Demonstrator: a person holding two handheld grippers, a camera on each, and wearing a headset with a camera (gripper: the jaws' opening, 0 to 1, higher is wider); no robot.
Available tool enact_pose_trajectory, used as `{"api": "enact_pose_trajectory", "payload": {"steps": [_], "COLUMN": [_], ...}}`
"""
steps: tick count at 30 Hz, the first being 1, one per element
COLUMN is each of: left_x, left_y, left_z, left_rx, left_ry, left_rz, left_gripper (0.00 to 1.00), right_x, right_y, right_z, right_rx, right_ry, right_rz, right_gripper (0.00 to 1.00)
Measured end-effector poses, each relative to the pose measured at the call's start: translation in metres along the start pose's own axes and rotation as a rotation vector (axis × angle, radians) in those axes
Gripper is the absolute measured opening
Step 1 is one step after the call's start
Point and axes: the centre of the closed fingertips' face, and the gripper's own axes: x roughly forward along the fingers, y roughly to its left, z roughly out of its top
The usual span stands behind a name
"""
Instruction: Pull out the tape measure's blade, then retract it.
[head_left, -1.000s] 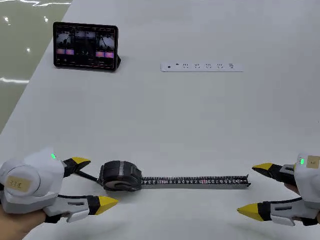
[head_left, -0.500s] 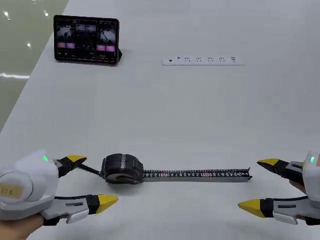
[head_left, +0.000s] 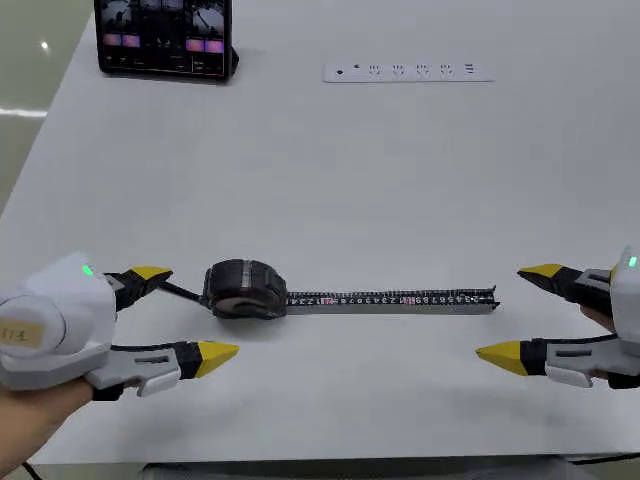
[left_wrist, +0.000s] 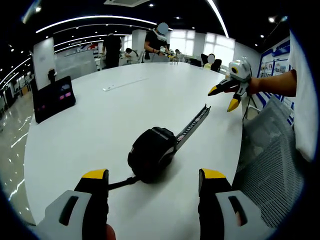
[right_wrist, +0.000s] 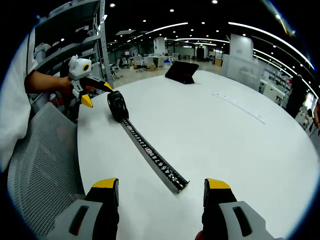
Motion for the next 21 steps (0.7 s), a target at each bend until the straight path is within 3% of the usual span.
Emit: {"api": "enact_pose_trajectory", "payload": {"steps": [21], "left_x": [-0.0008], "left_y": [-0.0009], "left_z": [0.0043], "left_rx": [0.000], "left_ry": [-0.013], "left_rz": [-0.007], "left_gripper": [0.71], "right_x": [-0.0007], "right_y": [0.0006], "right_z": [0.0016], "right_rx": [0.004], "right_ry": [-0.011], "right_rz": [0.003], "right_gripper": [0.68]}}
